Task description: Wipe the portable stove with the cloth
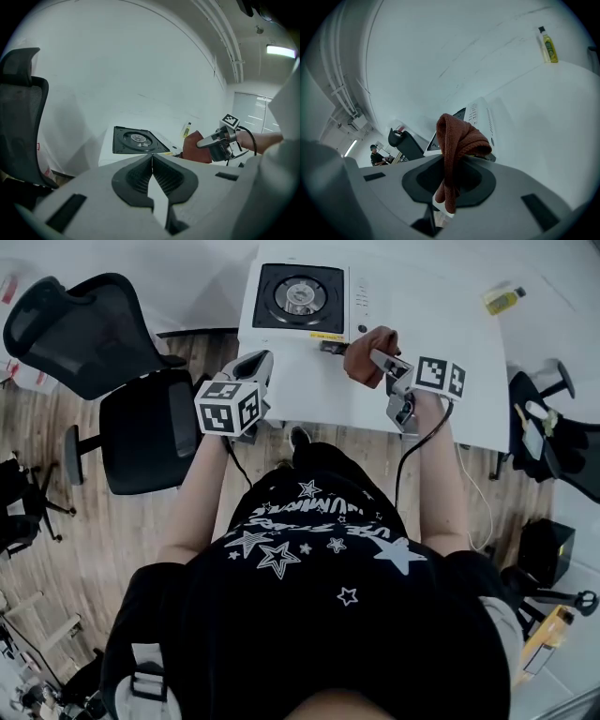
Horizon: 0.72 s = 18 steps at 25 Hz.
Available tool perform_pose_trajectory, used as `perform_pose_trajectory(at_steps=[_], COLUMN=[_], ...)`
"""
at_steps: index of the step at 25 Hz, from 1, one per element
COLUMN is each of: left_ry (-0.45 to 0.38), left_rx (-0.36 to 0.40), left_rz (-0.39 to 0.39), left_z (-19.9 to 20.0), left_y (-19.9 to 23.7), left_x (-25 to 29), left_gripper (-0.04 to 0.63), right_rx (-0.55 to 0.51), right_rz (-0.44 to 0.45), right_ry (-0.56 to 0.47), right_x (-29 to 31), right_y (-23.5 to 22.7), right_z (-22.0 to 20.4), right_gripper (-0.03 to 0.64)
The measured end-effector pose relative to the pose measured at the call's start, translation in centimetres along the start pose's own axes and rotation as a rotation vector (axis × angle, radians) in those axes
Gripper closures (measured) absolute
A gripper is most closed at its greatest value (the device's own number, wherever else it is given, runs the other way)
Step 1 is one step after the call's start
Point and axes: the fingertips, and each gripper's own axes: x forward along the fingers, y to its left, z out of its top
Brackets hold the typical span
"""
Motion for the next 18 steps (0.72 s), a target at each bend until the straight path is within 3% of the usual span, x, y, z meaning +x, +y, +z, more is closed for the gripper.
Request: perform_pose_trajectory(at_steps=[11,15,18], left_ry=[-0.008,-0.008,-0.015], left_rx=[-0.042,0.037,0.022], left_rz=[0.041,0.056,0.040], left_z=[-2.5,-2.6,-2.8], left_y=[0.9,0.3,-0.7], left_x=[-3.6,-4.1,-4.1], left_gripper=[0.586,0.586,0.587], right_rx=[-0.036,-0.059,-0.070], right_rz=[0.019,0.043,0.056], right_ry=[0.059,0.078,0.091], right_x=[1.2,1.9,1.6], right_y=[2.4,3.5,3.8], right_z=[-3.1,-3.7,-4.5], right_gripper=[0.560,0.560,0.560])
